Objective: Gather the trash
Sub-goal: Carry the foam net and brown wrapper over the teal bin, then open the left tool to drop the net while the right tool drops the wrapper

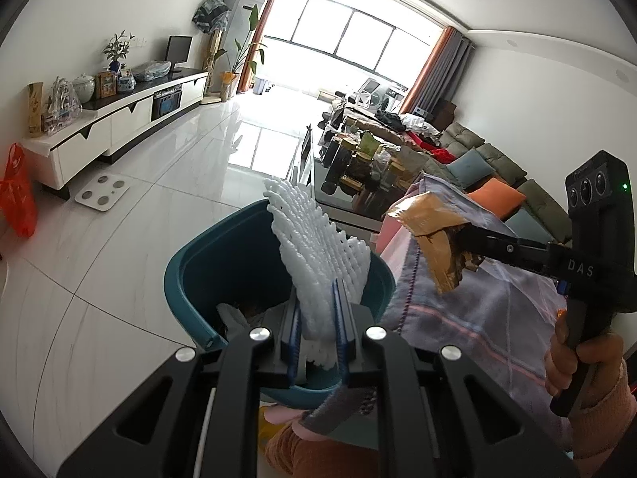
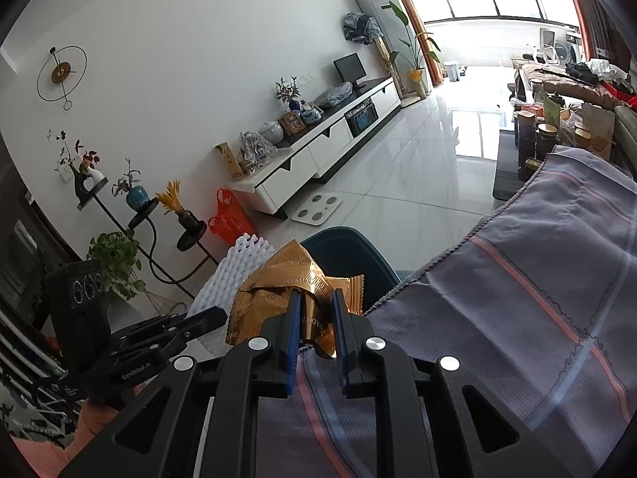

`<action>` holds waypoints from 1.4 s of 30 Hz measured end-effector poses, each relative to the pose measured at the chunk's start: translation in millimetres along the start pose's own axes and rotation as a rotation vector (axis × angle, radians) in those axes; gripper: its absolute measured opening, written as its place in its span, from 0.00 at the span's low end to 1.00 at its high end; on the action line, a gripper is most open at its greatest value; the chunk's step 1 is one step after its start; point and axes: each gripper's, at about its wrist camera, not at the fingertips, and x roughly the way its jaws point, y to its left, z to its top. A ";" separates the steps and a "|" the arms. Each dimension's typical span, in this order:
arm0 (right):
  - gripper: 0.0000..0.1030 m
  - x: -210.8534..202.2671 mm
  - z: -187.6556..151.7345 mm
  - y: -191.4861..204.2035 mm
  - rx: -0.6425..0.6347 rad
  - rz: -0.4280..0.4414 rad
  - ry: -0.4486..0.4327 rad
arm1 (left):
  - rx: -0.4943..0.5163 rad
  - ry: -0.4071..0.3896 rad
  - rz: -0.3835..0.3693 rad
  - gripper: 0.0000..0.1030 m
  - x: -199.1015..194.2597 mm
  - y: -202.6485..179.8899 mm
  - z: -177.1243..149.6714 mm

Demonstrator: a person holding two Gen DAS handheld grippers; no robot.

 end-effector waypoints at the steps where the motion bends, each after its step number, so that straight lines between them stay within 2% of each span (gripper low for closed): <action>1: 0.15 2.5 0.5 1.2 -0.002 -0.002 0.004 | -0.004 0.001 0.002 0.15 1.0 1.1 0.1; 18: 0.16 31.6 4.7 5.8 -0.008 -0.036 0.057 | -0.030 0.033 0.024 0.15 22.5 9.5 -1.2; 30: 0.18 59.1 8.7 11.7 -0.011 -0.037 0.119 | -0.077 0.084 0.042 0.16 53.4 18.5 1.9; 33: 0.19 64.3 8.5 11.8 -0.004 -0.034 0.129 | -0.090 0.097 0.037 0.21 62.7 22.7 2.6; 35: 0.19 64.6 8.5 9.0 0.004 -0.028 0.131 | -0.100 0.107 0.026 0.32 70.9 26.0 2.3; 36: 0.19 64.6 8.5 8.3 0.008 -0.027 0.131 | -0.104 0.111 0.028 0.33 74.2 28.3 1.9; 42: 0.19 61.0 8.9 2.9 0.027 -0.019 0.113 | -0.127 0.117 0.028 0.34 84.8 36.1 -0.9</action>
